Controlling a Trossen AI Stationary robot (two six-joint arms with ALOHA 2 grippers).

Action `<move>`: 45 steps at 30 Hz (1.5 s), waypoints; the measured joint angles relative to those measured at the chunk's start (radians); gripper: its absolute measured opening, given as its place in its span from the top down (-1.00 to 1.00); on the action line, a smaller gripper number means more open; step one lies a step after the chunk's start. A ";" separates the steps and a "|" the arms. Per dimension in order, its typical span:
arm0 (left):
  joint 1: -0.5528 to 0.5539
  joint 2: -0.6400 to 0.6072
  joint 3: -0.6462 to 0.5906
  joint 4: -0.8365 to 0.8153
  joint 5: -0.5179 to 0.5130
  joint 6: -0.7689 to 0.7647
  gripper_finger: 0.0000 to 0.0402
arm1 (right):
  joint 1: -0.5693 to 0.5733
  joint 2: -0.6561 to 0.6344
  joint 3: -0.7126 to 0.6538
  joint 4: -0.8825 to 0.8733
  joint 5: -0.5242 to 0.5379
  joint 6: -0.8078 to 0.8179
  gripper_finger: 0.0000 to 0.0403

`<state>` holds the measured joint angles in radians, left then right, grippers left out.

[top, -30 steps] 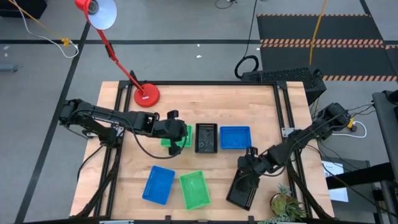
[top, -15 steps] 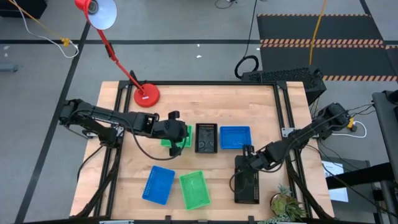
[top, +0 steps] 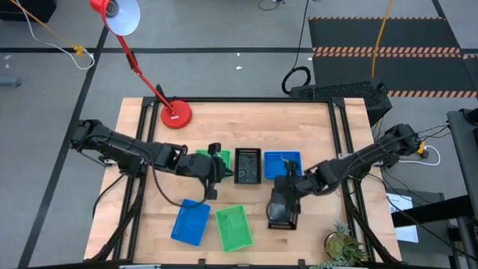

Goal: Stack baskets by color
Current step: Stack the bottom black bin on the top black bin

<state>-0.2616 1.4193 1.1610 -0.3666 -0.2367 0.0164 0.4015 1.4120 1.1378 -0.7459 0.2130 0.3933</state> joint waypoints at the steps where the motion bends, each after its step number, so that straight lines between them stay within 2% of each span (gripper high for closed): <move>1: -0.012 0.000 0.000 0.014 0.000 0.005 0.87 | -0.020 0.000 0.011 0.002 0.000 -0.016 0.94; 4: -0.045 0.000 0.000 0.052 -0.003 0.036 0.87 | -0.080 0.000 0.037 0.010 0.002 -0.057 0.96; 8: -0.097 0.000 0.000 0.090 -0.075 0.088 0.87 | -0.154 0.000 0.041 0.075 0.002 -0.122 0.95; 17: -0.175 0.000 0.008 0.142 -0.156 0.143 0.84 | -0.233 0.000 0.041 0.195 -0.004 -0.170 0.94; 20: -0.195 0.001 0.008 0.172 -0.172 0.165 0.71 | -0.252 0.000 0.041 0.219 -0.004 -0.171 0.94; 29: -0.218 0.054 0.009 0.262 -0.215 0.236 0.06 | -0.331 0.000 0.041 0.222 -0.005 -0.171 0.94; 33: -0.208 0.089 0.039 0.241 -0.211 0.244 -0.10 | -0.351 0.000 0.041 0.229 -0.001 -0.178 0.94; 36: -0.208 0.128 0.090 0.208 -0.204 0.249 -0.10 | -0.367 -0.017 0.041 0.258 -0.003 -0.179 0.94; 42: -0.208 0.219 0.204 0.047 -0.204 0.250 0.03 | -0.384 -0.061 0.041 0.292 -0.002 -0.194 0.97; 45: -0.201 0.260 0.254 0.017 -0.216 0.251 0.07 | -0.382 -0.072 0.041 0.293 -0.004 -0.197 0.96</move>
<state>-0.4627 1.6797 1.4155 -0.3492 -0.4525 0.2675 0.0193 1.3396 1.1786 -0.4533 0.2089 0.1967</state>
